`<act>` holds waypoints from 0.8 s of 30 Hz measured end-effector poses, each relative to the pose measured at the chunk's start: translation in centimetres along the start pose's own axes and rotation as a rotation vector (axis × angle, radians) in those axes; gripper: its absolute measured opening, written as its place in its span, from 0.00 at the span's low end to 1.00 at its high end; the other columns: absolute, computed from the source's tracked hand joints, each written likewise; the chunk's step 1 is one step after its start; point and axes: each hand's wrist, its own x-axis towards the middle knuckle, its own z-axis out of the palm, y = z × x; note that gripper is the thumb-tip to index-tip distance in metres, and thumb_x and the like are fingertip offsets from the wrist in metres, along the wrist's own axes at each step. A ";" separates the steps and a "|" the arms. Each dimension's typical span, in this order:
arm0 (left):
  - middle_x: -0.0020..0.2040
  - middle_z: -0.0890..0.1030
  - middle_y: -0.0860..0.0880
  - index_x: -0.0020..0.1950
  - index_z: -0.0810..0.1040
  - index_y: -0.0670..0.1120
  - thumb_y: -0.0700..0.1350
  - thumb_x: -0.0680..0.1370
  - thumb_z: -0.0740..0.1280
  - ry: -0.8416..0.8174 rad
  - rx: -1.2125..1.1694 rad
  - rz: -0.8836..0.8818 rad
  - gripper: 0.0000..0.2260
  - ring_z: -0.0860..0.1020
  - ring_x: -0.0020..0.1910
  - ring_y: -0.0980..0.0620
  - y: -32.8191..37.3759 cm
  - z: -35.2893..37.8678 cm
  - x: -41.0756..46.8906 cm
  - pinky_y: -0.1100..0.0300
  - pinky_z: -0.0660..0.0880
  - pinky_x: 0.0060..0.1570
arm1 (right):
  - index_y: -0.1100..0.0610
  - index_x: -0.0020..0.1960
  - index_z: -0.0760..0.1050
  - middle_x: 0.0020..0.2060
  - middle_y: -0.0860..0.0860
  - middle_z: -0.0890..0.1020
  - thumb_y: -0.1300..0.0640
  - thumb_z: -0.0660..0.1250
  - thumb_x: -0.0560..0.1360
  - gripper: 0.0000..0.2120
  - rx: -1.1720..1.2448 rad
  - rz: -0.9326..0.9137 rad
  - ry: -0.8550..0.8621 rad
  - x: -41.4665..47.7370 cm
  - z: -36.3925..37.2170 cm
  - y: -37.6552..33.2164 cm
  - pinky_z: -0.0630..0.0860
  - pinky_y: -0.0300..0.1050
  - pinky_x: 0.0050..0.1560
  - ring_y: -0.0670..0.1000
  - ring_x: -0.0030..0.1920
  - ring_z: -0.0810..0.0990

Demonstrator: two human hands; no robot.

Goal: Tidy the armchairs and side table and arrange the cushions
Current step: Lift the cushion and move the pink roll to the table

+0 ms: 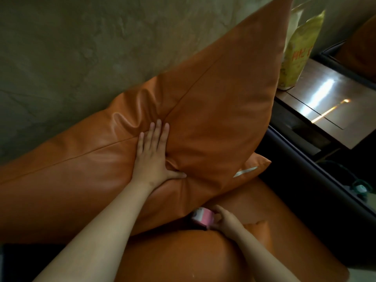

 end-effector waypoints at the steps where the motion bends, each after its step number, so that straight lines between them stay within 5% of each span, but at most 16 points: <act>1: 0.79 0.39 0.48 0.75 0.31 0.50 0.74 0.54 0.67 0.002 -0.003 0.002 0.65 0.38 0.77 0.50 0.0 0.0 0.0 0.50 0.36 0.75 | 0.53 0.66 0.70 0.59 0.50 0.78 0.51 0.76 0.68 0.29 0.004 -0.005 -0.014 0.1 0.0 0.1 0.69 0.40 0.53 0.51 0.57 0.76; 12: 0.78 0.40 0.48 0.77 0.36 0.49 0.72 0.53 0.71 0.031 -0.027 0.010 0.66 0.39 0.77 0.51 -0.2 0.6 0.1 0.50 0.37 0.75 | 0.49 0.65 0.68 0.60 0.49 0.78 0.37 0.67 0.70 0.28 -0.216 0.072 0.075 0.7 0.5 -0.8 0.74 0.48 0.53 0.55 0.59 0.77; 24: 0.78 0.38 0.50 0.77 0.33 0.51 0.73 0.53 0.70 0.026 -0.040 0.008 0.66 0.38 0.77 0.51 -0.1 0.6 0.0 0.51 0.35 0.75 | 0.52 0.69 0.67 0.64 0.53 0.76 0.51 0.66 0.74 0.24 -0.057 -0.005 0.085 0.7 0.0 -0.6 0.72 0.45 0.58 0.55 0.62 0.75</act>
